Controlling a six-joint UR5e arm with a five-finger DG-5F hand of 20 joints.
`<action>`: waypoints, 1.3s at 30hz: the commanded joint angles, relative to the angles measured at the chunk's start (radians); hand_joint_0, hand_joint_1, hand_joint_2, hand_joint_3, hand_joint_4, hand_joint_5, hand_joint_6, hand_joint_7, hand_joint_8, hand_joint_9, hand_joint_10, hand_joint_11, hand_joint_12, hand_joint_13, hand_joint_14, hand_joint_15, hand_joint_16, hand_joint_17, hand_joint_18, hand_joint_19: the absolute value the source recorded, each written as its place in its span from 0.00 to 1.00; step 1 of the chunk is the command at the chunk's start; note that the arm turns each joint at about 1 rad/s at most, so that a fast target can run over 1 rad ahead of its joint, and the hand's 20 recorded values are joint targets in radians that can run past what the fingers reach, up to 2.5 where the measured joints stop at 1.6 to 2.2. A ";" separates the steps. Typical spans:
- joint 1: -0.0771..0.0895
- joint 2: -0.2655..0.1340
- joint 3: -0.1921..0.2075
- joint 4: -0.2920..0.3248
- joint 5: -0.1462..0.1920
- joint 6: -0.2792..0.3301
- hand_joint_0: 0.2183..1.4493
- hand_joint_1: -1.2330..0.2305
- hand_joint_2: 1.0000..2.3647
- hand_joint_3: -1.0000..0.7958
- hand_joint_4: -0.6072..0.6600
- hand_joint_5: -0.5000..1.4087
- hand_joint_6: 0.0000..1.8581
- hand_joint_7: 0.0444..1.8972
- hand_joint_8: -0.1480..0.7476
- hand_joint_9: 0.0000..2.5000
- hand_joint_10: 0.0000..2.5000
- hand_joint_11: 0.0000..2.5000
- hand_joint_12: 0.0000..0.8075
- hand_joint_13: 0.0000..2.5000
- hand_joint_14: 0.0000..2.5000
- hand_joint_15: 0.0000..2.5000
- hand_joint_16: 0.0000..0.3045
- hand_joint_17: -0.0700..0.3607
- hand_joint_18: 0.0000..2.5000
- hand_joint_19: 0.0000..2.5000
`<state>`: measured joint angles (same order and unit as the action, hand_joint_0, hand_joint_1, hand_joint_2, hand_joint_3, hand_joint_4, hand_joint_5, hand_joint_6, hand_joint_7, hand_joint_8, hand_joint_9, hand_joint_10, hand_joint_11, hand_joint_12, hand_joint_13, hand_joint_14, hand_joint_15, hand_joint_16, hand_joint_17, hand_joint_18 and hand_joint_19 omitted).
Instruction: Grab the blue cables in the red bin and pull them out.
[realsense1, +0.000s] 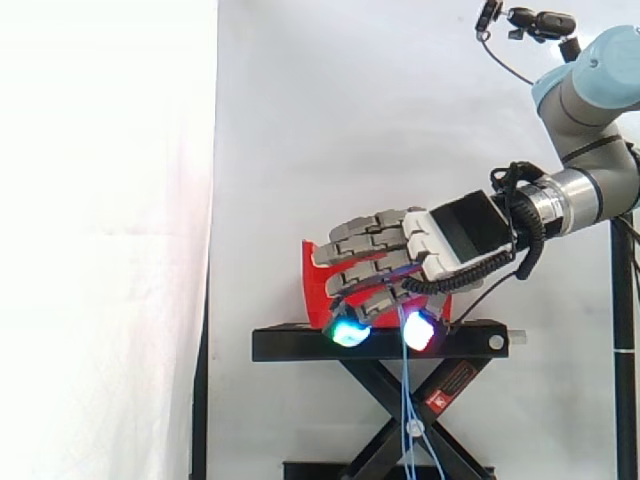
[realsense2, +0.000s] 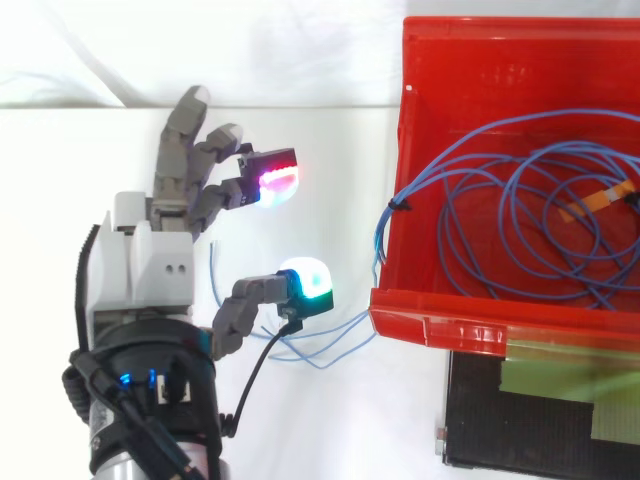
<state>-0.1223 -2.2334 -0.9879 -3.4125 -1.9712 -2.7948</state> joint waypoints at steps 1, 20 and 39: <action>-0.008 0.000 0.000 0.015 -0.005 0.088 0.45 0.17 0.00 0.00 0.60 0.55 0.01 0.32 0.43 0.16 0.01 0.18 0.43 0.08 0.00 0.09 0.17 0.43 0.06 0.15; -0.053 0.000 0.000 0.117 -0.095 0.171 0.44 0.18 0.00 0.00 0.60 0.55 0.01 0.32 0.43 0.16 0.01 0.18 0.43 0.08 0.00 0.09 0.17 0.43 0.06 0.15; -0.068 0.000 0.000 -0.028 -0.098 0.070 0.45 0.18 0.00 0.00 0.59 0.55 0.01 0.32 0.43 0.16 0.01 0.18 0.43 0.08 0.00 0.09 0.17 0.43 0.06 0.15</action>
<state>-0.1875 -2.2336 -0.9879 -3.4349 -2.0709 -2.7038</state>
